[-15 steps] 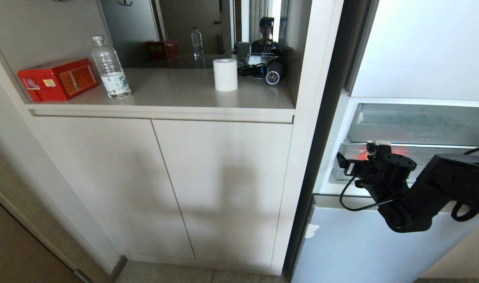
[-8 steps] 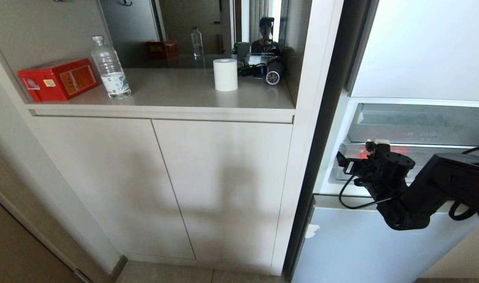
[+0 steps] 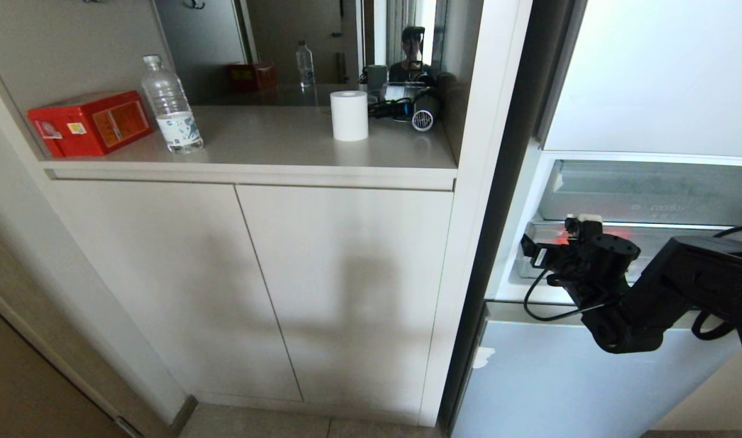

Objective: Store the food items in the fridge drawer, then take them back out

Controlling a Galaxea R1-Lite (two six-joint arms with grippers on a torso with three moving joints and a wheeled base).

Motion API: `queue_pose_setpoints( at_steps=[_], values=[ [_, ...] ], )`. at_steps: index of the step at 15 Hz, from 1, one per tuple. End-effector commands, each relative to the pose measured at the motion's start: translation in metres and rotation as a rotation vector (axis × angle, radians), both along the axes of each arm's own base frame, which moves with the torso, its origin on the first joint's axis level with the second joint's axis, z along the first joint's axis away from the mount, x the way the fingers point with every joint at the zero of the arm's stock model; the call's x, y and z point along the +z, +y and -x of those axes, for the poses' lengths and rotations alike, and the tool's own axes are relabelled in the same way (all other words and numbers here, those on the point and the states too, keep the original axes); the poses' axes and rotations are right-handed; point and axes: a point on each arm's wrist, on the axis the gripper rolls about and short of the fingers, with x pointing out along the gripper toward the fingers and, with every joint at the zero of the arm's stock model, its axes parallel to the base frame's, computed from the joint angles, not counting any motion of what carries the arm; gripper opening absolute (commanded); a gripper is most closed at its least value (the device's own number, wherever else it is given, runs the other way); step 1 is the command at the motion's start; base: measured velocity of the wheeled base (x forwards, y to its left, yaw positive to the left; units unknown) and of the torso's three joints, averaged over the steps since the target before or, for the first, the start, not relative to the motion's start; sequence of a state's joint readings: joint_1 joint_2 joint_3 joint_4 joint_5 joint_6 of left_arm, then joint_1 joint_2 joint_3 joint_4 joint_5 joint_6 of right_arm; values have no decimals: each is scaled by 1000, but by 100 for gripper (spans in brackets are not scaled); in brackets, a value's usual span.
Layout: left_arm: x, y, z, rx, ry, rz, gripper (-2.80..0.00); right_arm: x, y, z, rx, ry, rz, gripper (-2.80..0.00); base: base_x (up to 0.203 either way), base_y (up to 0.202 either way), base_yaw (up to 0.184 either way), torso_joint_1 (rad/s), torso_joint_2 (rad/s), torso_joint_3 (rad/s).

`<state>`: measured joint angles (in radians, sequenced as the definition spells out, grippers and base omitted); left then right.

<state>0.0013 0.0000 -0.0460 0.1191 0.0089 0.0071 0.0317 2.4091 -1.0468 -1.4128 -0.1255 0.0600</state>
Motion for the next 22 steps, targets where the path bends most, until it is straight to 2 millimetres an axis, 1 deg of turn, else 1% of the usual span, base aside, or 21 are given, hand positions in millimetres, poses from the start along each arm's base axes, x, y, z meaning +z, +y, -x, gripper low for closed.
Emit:
queue_pose_setpoints(
  at_steps=[1, 3, 9, 10, 12, 17, 22],
  values=[
    [0, 0, 0, 0, 2, -1, -280, 2, 0, 5, -1, 2, 0, 0, 0, 0, 0, 0, 0, 0],
    [0, 0, 0, 0, 2, -1, -280, 4, 1, 8, 0, 7, 1, 0, 0, 0, 0, 0, 0, 0],
    [0, 0, 0, 1, 2, 1, -280, 2, 3, 7, 6, 8, 3, 0, 0, 0, 0, 0, 0, 0],
    [0, 0, 0, 0, 2, -1, -280, 2, 3, 6, 6, 8, 3, -280, 0, 0, 0, 0, 0, 0],
    [0, 0, 0, 1, 2, 1, -280, 2, 6, 6, 13, 9, 5, -280, 0, 0, 0, 0, 0, 0],
    [0, 0, 0, 0, 2, -1, -280, 2, 31, 5, 63, 26, 11, -280, 0, 0, 0, 0, 0, 0],
    [0, 0, 0, 0, 2, -1, -280, 2, 32, 4, 52, 25, 10, -280, 0, 0, 0, 0, 0, 0]
  ],
)
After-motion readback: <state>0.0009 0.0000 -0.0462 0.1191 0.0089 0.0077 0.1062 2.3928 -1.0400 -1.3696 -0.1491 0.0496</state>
